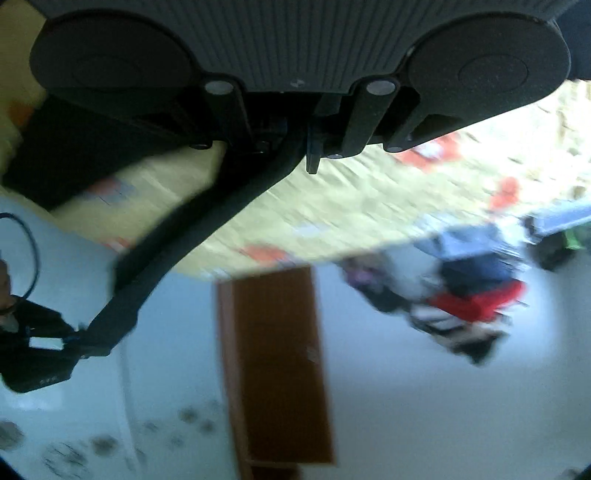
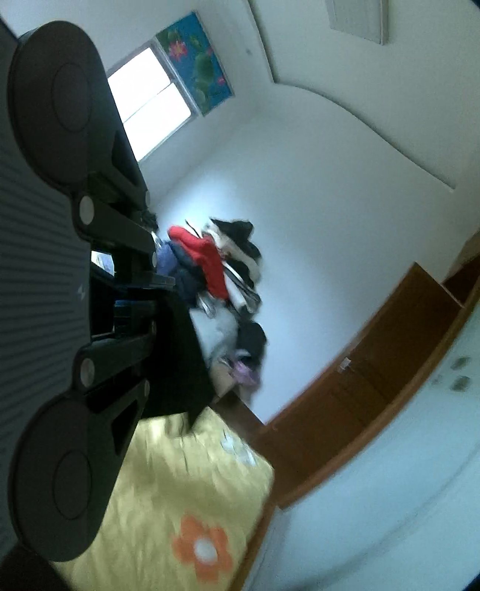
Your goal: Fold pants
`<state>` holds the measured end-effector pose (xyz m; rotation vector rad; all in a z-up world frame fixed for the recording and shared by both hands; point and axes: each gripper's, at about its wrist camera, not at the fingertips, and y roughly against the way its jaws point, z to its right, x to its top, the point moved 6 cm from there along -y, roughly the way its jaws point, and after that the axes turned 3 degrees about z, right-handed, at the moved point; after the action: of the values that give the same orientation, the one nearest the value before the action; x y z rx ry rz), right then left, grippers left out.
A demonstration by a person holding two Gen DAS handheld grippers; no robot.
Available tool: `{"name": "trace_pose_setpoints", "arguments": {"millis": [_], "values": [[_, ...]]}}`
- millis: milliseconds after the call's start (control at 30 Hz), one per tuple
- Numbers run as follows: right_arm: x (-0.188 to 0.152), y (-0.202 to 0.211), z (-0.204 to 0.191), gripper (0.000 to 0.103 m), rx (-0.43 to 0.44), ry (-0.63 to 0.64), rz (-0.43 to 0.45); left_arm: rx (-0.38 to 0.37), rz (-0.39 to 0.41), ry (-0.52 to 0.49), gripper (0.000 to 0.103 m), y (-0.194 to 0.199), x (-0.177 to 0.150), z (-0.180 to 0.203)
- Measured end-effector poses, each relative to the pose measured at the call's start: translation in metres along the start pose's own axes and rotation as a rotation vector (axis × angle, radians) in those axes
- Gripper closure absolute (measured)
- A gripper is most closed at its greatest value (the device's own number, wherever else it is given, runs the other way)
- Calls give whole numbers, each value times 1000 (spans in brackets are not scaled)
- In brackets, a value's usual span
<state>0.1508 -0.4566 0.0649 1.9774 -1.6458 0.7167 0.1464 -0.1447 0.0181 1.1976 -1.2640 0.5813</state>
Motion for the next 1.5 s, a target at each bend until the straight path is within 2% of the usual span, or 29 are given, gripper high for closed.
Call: {"name": "trace_pose_setpoints", "arguments": {"millis": [100, 233, 367, 533, 600, 667, 733, 933, 967, 1000, 1033, 1067, 1100, 1267, 1400, 1467, 1500], "values": [[-22, 43, 57, 97, -163, -75, -12, -112, -100, -49, 91, -2, -31, 26], [-50, 97, 121, 97, -313, -218, -21, -159, -170, -102, 92, -4, -61, 45], [-64, 132, 131, 97, -347, -229, -3, -167, -167, -108, 92, -1, -64, 41], [-68, 133, 134, 96, -372, -255, -55, -165, -180, -94, 92, -4, -63, 41], [-70, 125, 138, 89, -390, -267, -76, -164, -186, -90, 91, -1, -65, 47], [-75, 123, 143, 67, -430, -294, -90, -155, -191, -98, 90, -1, -65, 48], [-78, 119, 142, 59, -424, -301, -81, -148, -189, -100, 85, -3, -65, 48], [-75, 96, 148, 57, -437, -282, -41, -132, -185, -119, 83, -11, -67, 53], [-72, 92, 149, 57, -437, -268, -25, -134, -184, -118, 83, -11, -67, 53], [-70, 90, 149, 59, -444, -241, -18, -136, -187, -114, 90, -12, -68, 53], [-67, 88, 148, 85, -466, -198, -8, -142, -190, -98, 94, -13, -68, 52], [-66, 89, 147, 100, -482, -169, -5, -147, -191, -84, 96, -13, -68, 51], [-65, 92, 147, 100, -476, -170, 4, -154, -194, -73, 99, -12, -67, 50], [-66, 128, 139, 100, -487, -128, 31, -192, -180, -92, 99, -2, -65, 53], [-70, 142, 147, 100, -532, -107, -9, -200, -189, -145, 98, -2, -72, 62], [-71, 142, 151, 99, -550, -142, -10, -200, -198, -154, 97, -5, -76, 63], [-71, 141, 153, 99, -562, -148, -15, -199, -195, -166, 91, -4, -77, 65]]}}
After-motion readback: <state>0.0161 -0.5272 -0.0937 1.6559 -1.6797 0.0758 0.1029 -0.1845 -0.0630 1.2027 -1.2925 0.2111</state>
